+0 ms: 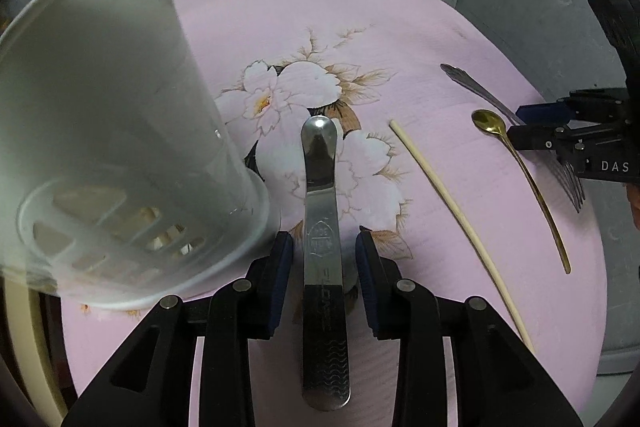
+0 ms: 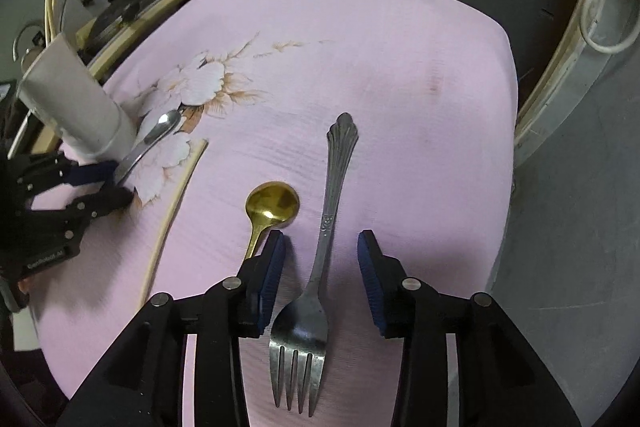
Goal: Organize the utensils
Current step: 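Close the left gripper on a steel knife while the right gripper grasps a fork, then lift the knife and fork off the table with both grippers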
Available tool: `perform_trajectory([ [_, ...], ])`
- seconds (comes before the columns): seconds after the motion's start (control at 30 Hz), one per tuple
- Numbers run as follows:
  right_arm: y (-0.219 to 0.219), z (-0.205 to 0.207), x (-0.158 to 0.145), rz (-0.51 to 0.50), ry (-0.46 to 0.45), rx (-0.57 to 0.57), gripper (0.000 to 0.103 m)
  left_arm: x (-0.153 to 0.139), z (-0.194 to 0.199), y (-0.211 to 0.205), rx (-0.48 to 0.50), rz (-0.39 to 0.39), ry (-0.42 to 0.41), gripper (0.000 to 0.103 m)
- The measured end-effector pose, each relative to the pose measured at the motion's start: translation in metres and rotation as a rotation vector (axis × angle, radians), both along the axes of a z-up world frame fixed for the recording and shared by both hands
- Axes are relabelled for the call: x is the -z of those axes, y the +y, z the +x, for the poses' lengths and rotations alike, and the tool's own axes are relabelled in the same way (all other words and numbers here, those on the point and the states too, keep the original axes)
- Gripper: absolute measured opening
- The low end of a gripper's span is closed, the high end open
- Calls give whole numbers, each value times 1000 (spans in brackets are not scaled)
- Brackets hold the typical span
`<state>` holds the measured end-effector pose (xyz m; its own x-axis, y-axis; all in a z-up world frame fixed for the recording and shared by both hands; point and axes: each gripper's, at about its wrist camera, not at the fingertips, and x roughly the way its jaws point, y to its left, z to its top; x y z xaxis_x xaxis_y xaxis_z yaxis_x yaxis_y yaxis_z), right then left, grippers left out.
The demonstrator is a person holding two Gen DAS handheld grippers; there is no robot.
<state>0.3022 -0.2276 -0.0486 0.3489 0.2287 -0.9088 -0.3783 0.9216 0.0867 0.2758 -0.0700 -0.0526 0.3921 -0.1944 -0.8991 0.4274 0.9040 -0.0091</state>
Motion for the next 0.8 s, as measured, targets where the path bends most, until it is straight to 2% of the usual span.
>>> perform_trajectory([
  [0.23, -7, 4, -2, 15, 49, 21, 37, -5, 0, 1, 16, 16, 9, 17],
  [0.37, 3, 7, -4, -46, 55, -2, 35, -6, 8, 7, 12, -7, 48, 15],
  [0.43, 3, 8, -4, -45, 61, -8, 32, -7, 8, 8, 10, -13, 49, 15],
  [0.67, -5, 2, -6, -26, 38, -5, 8, -7, 4, 28, -11, -68, 37, 14],
  [0.8, -1, -4, -7, -52, 7, -10, 7, -12, 1, 33, -34, -98, 38, 14],
])
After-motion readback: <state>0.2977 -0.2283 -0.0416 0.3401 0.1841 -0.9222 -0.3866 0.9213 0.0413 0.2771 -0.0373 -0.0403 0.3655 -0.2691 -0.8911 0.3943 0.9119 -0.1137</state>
